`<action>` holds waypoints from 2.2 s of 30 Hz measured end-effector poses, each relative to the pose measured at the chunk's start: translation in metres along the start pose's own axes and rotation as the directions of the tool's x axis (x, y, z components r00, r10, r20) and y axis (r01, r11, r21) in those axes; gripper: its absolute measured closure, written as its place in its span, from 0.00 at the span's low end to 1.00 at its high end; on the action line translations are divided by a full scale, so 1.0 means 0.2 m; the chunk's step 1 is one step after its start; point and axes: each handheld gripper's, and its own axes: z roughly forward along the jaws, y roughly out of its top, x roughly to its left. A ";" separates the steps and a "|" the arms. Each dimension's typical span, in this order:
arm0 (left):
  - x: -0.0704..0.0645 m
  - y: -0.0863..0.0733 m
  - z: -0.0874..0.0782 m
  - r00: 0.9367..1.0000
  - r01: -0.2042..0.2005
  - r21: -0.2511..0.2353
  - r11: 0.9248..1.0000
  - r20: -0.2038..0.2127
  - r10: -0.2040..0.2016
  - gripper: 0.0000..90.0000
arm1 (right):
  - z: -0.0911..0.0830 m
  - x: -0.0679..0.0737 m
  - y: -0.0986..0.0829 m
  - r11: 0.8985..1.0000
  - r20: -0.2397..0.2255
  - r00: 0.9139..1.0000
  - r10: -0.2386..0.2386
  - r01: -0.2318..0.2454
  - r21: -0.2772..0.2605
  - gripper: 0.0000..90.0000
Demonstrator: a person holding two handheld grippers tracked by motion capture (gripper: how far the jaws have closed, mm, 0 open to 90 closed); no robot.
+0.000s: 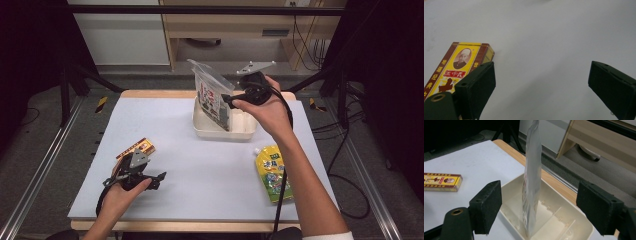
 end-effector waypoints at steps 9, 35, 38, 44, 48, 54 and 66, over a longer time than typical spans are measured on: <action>-0.01 0.00 0.00 1.000 -0.002 0.004 1.000 0.000 0.002 0.08 | -0.13 -0.01 -0.17 1.000 0.012 1.000 0.020 -0.020 -0.019 0.22; -0.02 0.00 0.01 1.000 -0.025 0.014 1.000 -0.001 0.025 0.08 | -0.21 -0.26 -0.81 0.977 0.148 0.974 0.171 -0.188 0.104 0.43; -0.02 0.00 0.01 1.000 -0.028 0.019 0.999 -0.002 0.028 0.08 | -0.20 -0.29 -0.90 0.967 0.177 0.963 0.202 -0.225 0.119 0.42; -0.02 0.00 0.02 1.000 -0.025 0.022 0.999 -0.010 0.026 0.08 | -0.16 -0.35 -1.05 0.948 0.209 0.945 0.251 -0.283 0.143 0.35; -0.01 0.00 0.02 1.000 -0.023 0.025 0.999 -0.010 0.023 0.08 | -0.14 -0.38 -1.12 0.940 0.213 0.940 0.267 -0.303 0.159 0.30; -0.02 0.00 0.03 1.000 -0.024 0.032 0.999 -0.007 0.024 0.08 | -0.11 -0.42 -1.18 0.928 0.198 0.935 0.296 -0.330 0.173 0.22; -0.02 -0.01 0.04 1.000 -0.021 0.038 0.999 -0.003 0.021 0.08 | -0.04 -0.46 -1.25 0.911 0.172 0.933 0.316 -0.350 0.220 0.26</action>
